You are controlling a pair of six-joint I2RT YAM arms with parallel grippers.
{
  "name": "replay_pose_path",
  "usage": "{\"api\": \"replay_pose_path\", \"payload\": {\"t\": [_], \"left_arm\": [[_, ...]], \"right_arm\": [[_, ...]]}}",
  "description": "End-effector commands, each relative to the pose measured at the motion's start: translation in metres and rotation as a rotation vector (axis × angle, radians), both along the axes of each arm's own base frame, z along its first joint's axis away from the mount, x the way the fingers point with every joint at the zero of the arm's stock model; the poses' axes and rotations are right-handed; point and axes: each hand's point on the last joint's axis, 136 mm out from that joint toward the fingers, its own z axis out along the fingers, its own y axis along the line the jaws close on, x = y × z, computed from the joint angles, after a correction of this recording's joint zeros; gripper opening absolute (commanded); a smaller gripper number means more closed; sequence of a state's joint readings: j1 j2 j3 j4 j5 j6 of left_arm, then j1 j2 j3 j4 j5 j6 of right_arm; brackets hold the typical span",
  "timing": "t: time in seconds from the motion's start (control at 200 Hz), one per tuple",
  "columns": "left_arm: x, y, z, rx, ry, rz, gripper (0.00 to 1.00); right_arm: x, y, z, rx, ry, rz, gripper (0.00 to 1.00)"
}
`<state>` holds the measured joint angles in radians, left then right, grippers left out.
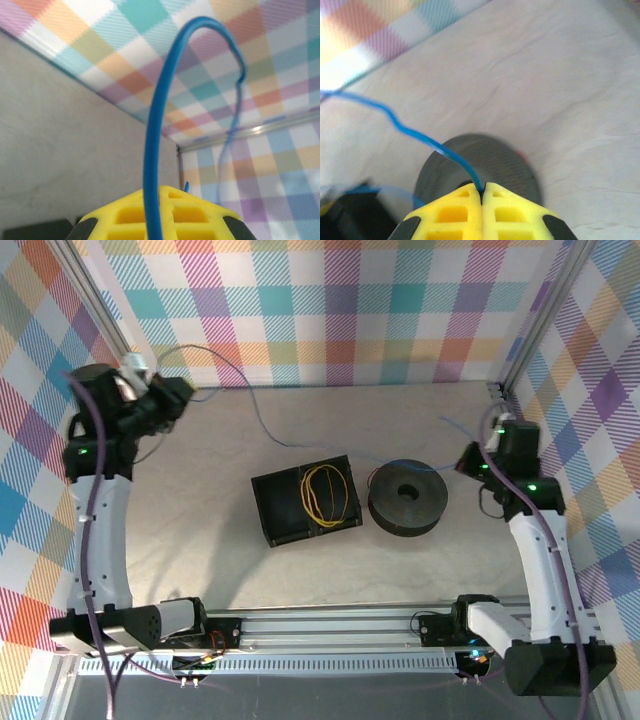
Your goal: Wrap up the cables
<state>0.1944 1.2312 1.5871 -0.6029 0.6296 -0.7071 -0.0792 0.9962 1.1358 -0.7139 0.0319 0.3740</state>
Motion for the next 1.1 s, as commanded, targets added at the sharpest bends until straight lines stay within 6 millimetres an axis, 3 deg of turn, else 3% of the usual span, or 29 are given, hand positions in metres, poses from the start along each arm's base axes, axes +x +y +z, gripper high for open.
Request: {"api": "replay_pose_path", "payload": {"t": [0.0, 0.06, 0.115, 0.22, 0.315, 0.575, 0.735, 0.815, 0.855, 1.005, 1.095], "left_arm": [[-0.026, 0.007, 0.018, -0.047, -0.042, -0.103, 0.0], [-0.025, 0.004, 0.018, -0.058, -0.051, -0.157, 0.0], [-0.021, 0.005, 0.011, -0.058, -0.037, -0.158, 0.0], [-0.007, 0.006, -0.011, -0.046, 0.005, -0.104, 0.0], [0.005, -0.022, -0.032, 0.003, 0.049, -0.147, 0.0], [0.016, -0.122, -0.103, 0.245, 0.188, -0.327, 0.0], [0.031, -0.215, -0.134, 0.363, 0.203, -0.467, 0.0], [0.039, -0.263, -0.14, 0.4, 0.176, -0.522, 0.0], [0.043, -0.283, -0.144, 0.411, 0.169, -0.539, 0.0], [0.064, -0.332, -0.152, 0.381, 0.134, -0.564, 0.0], [0.078, -0.344, -0.153, 0.368, 0.122, -0.557, 0.0]], "right_arm": [[-0.016, -0.049, 0.024, 0.017, -0.061, -0.166, 0.0], [-0.019, -0.068, 0.029, 0.06, -0.085, -0.226, 0.0], [-0.015, -0.073, 0.032, 0.114, -0.109, -0.228, 0.0], [0.004, -0.061, 0.031, 0.221, -0.12, -0.149, 0.0], [0.017, -0.053, 0.018, 0.276, -0.099, -0.1, 0.0], [0.019, -0.073, -0.047, 0.228, 0.071, -0.17, 0.0], [0.018, -0.095, -0.066, 0.181, 0.139, -0.254, 0.0], [0.018, -0.093, -0.065, 0.196, 0.137, -0.244, 0.42], [0.018, -0.088, -0.061, 0.214, 0.129, -0.222, 0.58], [0.008, -0.061, -0.032, 0.267, 0.053, -0.121, 0.93], [0.001, -0.045, -0.021, 0.299, 0.037, -0.061, 0.99]]}}
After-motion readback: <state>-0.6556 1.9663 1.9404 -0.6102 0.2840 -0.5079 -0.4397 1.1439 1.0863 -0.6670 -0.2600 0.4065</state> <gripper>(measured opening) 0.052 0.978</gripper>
